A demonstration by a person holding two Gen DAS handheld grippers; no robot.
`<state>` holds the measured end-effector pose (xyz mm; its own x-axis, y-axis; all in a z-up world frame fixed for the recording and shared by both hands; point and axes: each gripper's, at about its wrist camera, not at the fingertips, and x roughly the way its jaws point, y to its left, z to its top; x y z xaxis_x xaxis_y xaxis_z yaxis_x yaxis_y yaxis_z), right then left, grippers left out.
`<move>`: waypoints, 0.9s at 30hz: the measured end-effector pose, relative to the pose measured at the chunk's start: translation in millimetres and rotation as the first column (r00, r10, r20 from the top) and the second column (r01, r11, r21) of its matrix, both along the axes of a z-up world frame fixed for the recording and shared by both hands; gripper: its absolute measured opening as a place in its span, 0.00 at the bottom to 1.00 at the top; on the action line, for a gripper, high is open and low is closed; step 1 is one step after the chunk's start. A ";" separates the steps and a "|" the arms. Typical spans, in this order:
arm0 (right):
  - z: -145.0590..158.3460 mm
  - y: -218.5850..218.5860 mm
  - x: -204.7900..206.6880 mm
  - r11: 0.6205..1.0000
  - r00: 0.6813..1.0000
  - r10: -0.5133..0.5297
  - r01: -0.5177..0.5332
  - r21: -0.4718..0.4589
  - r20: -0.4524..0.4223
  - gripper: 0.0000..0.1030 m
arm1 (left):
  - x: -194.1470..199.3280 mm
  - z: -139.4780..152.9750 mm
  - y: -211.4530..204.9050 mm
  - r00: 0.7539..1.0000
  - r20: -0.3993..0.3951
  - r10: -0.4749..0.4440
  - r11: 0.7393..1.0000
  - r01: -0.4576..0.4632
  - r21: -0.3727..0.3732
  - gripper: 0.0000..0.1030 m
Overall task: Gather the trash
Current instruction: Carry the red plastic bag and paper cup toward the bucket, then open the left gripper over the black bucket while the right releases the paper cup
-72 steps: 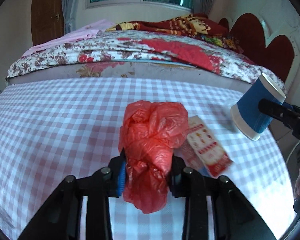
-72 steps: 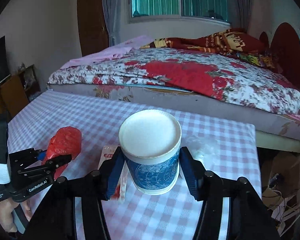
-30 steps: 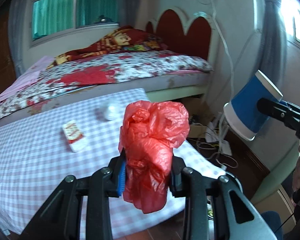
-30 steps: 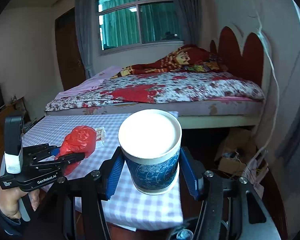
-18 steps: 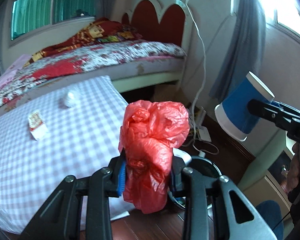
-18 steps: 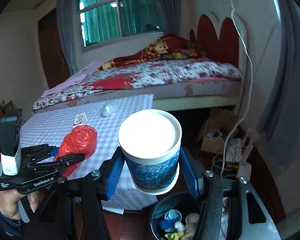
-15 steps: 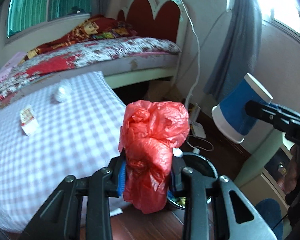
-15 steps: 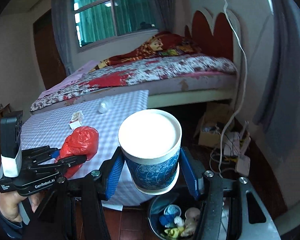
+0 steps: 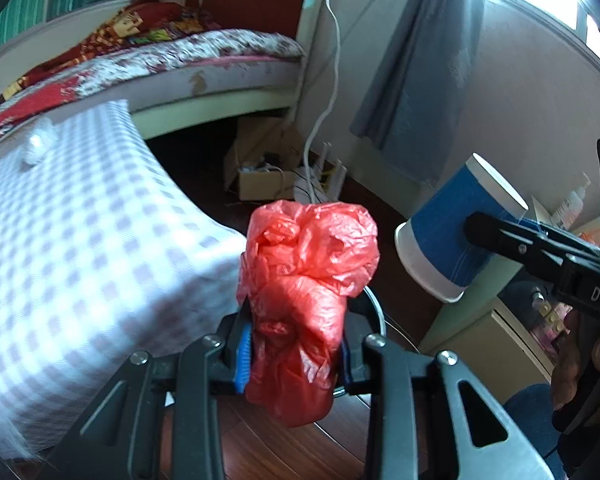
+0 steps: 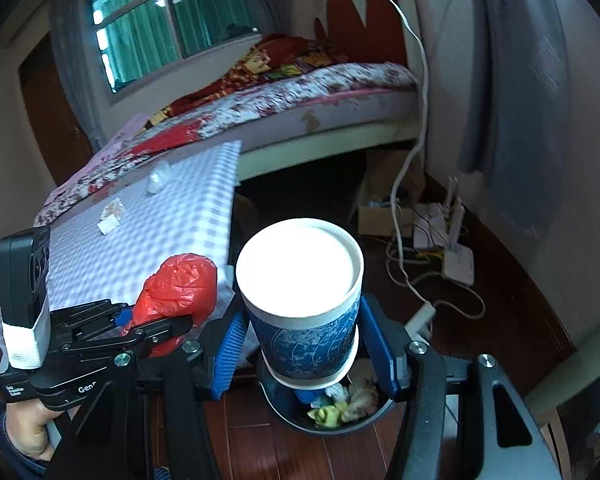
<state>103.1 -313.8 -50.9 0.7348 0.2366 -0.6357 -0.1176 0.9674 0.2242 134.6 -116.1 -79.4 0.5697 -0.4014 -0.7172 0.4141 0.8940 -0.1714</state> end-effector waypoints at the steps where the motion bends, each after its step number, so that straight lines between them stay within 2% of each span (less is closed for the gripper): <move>1: -3.1 -1.5 -0.1 1.000 1.000 -0.005 0.005 0.001 -0.007 0.56 | 0.1 -3.4 -4.2 1.000 -0.007 -0.007 1.000 0.007 -0.001 0.33; 10: -49.4 -16.7 4.2 0.998 0.996 -0.036 0.039 0.040 -0.084 0.56 | -1.7 -41.7 -23.3 0.996 -0.092 -0.019 1.000 0.017 -0.018 0.33; 17: -79.3 -16.8 20.0 0.997 0.991 -0.028 0.037 0.067 -0.134 0.56 | 4.8 -60.4 -33.5 0.991 -0.134 -0.005 1.000 0.002 -0.023 0.33; 27: -113.0 -17.1 48.8 0.996 0.980 -0.012 0.030 0.086 -0.201 0.56 | 18.0 -83.8 -41.4 0.982 -0.188 0.006 1.000 -0.004 0.011 0.33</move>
